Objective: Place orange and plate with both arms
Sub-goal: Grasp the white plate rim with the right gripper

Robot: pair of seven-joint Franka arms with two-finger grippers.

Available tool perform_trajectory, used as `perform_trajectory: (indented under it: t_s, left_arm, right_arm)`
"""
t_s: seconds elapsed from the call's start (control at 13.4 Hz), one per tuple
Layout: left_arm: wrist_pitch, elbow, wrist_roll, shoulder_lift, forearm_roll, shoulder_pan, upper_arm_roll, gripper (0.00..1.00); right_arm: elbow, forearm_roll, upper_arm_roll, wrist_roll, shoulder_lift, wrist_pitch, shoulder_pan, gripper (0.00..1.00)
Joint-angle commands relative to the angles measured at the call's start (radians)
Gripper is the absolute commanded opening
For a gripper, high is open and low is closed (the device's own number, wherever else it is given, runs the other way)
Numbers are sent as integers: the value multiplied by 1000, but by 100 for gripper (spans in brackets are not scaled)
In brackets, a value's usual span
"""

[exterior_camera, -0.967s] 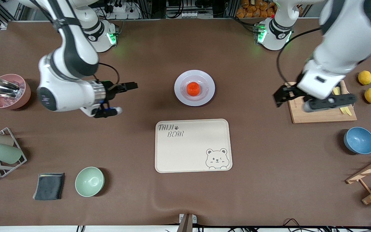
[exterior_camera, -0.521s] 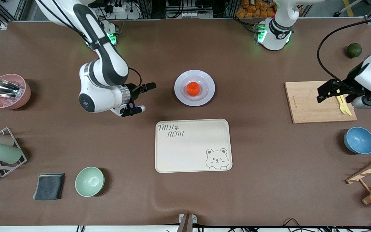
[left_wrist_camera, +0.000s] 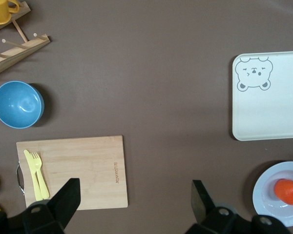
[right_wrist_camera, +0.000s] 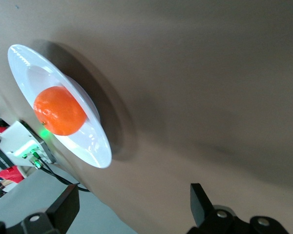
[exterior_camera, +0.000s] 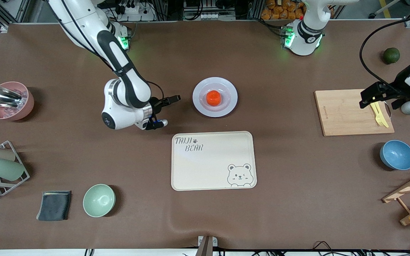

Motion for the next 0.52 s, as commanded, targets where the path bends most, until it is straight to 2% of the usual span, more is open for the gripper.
perform_trajectory:
  t_s: [0.0,0.15,0.45]
  left_arm:
    - [-30,-14,16,-51,-4,-13,15,100]
    - [-30,-8,17,-45,-4,-8,14,100]
    - [-43,-9,11,-43,-4,-7,14,100]
  right_arm:
    - [-65,115,-5,-78,-12,71,60,100]
    - [-86,227,-6,-184,11,82,84,100]
    - [-94,339,-5,-273,45,82,99,100]
